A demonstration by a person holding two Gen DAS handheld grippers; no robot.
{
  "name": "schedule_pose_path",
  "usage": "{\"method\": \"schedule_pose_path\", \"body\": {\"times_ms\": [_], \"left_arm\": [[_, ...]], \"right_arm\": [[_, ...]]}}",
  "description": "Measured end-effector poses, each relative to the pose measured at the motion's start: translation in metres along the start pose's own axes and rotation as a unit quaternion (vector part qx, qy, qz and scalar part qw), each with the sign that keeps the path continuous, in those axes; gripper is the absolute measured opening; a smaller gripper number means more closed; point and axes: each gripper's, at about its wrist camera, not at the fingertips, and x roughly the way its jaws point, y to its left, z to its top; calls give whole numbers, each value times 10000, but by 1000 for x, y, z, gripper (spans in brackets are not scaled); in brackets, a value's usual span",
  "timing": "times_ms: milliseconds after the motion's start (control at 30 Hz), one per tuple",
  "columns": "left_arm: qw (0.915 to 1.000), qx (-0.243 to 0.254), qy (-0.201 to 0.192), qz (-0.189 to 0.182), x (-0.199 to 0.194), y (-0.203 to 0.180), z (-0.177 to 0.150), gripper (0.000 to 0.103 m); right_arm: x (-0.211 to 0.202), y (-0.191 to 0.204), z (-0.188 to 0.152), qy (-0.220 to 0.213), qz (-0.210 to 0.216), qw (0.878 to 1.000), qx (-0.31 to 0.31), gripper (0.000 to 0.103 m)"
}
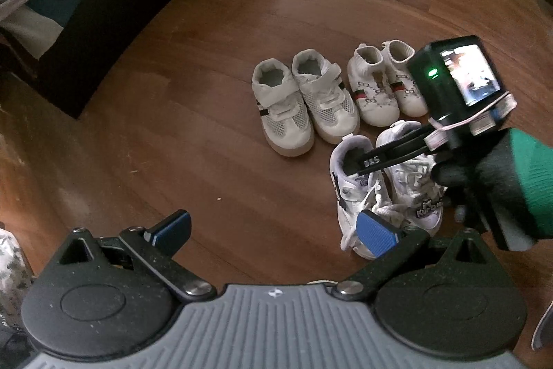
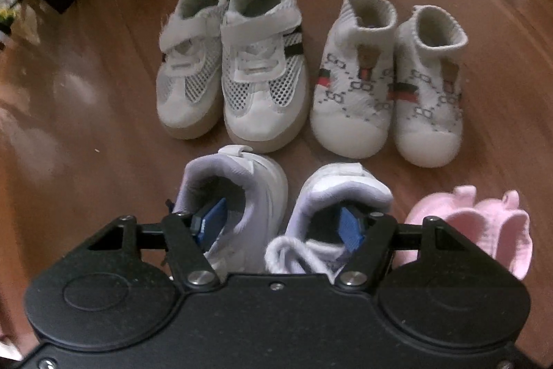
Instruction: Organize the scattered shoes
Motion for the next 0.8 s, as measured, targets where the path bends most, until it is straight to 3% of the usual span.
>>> {"method": "schedule_pose_path", "body": {"times_ms": [233, 333, 400, 567, 800], "left_arm": [[9999, -87, 26, -64, 4, 7, -1, 102], [9999, -127, 15, -116, 5, 8, 1, 102], [9998, -119, -3, -130, 4, 7, 2, 102], [9998, -70, -113, -145, -3, 2, 5, 102], [9994, -110, -280, -152, -15, -4, 16, 102]], "right_arm": [[13, 13, 0, -112, -265, 9992, -281, 67], [11, 13, -1, -217, -408, 9986, -269, 46], [7, 10, -2, -299, -384, 9987, -177, 25], [-7, 17, -10, -518, -234, 9983, -159, 22], [-51, 22, -31, -1001, 392, 9937, 313, 21]]}}
